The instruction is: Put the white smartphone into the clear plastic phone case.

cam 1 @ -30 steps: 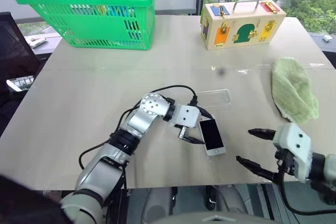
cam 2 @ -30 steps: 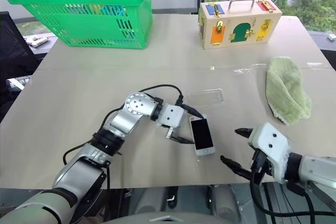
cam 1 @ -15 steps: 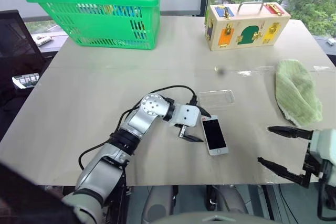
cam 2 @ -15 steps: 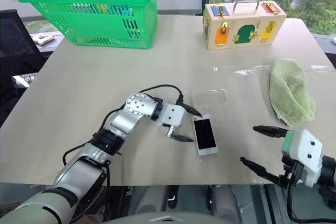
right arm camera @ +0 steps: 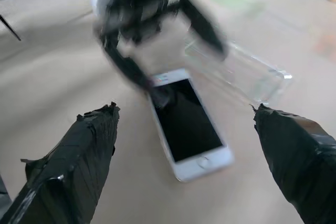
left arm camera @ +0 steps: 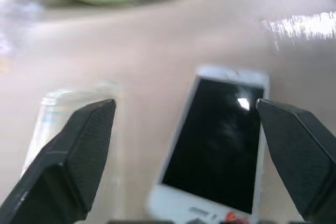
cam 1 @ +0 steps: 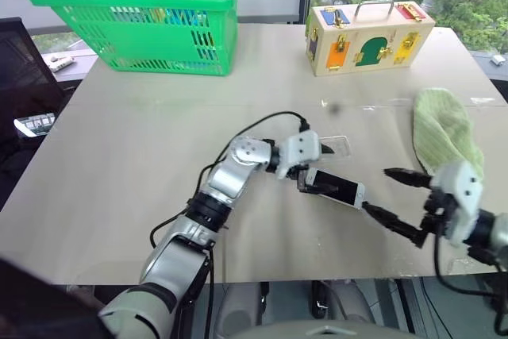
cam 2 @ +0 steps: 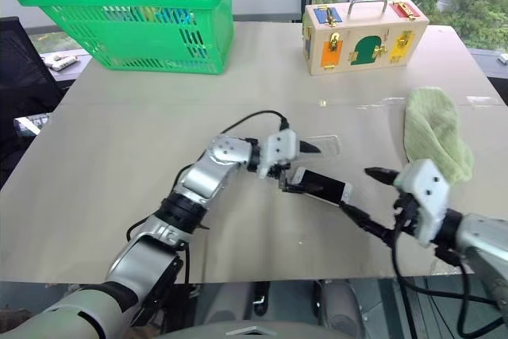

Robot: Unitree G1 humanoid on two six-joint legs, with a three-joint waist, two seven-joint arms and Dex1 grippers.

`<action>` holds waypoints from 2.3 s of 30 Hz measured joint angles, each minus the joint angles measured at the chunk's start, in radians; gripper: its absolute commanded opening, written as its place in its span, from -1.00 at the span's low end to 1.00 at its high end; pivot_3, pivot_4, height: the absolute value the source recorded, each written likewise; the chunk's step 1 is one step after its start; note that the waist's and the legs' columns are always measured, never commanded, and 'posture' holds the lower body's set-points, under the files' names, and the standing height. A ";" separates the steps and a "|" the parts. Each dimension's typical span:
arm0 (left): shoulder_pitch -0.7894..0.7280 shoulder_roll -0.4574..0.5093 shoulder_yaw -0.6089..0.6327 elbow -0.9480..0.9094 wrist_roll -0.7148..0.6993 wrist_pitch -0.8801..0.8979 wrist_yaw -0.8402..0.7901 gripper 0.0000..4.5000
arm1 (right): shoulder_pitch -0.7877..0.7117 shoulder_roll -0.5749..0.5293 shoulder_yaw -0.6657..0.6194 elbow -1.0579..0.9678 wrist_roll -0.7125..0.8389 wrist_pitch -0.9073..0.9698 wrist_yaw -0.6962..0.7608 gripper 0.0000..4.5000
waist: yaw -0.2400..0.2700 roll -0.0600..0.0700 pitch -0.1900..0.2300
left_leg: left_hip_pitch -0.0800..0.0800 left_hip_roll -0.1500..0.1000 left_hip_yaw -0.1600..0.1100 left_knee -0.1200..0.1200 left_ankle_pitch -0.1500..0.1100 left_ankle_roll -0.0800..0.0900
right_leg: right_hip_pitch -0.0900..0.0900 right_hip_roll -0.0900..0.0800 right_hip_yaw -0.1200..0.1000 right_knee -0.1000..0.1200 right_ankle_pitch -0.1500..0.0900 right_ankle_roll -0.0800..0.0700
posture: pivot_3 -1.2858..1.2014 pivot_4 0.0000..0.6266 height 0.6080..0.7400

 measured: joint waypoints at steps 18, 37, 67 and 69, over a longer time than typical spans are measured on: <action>0.310 0.363 0.261 -0.386 -0.368 0.385 -0.045 1.00 | -0.205 0.023 0.399 0.222 -0.316 0.001 -0.153 0.99 | -0.010 0.001 0.000 | 0.000 -0.001 0.002 0.000 0.000 0.000 | -0.001 -0.002 0.000 -0.001 0.000 0.000 | 0.03 -0.52 1.00; 0.437 0.421 0.318 -0.553 -0.425 0.391 0.083 1.00 | -0.485 -0.037 0.533 0.696 -0.404 -0.306 0.333 0.32 | -0.004 -0.001 -0.005 | 0.002 -0.001 0.001 0.000 0.000 0.000 | 0.000 -0.002 0.000 -0.001 0.000 0.000 | 0.03 -0.52 1.00; 0.028 0.205 -0.019 -0.184 -0.225 0.339 0.132 1.00 | -0.087 -0.239 0.147 0.542 -0.388 -0.298 0.319 0.32 | 0.046 0.000 -0.011 | -0.001 -0.003 0.002 0.000 0.000 0.001 | 0.001 -0.003 -0.001 -0.003 0.000 0.000 | 0.03 -0.52 1.00; -0.033 0.144 -0.063 -0.099 -0.183 0.314 0.144 1.00 | -0.078 -0.241 0.122 0.538 -0.391 -0.296 0.312 0.32 | 0.037 -0.001 -0.011 | -0.001 -0.005 0.005 0.000 -0.001 0.002 | 0.001 -0.003 0.001 -0.003 0.000 0.000 | 0.03 -0.52 1.00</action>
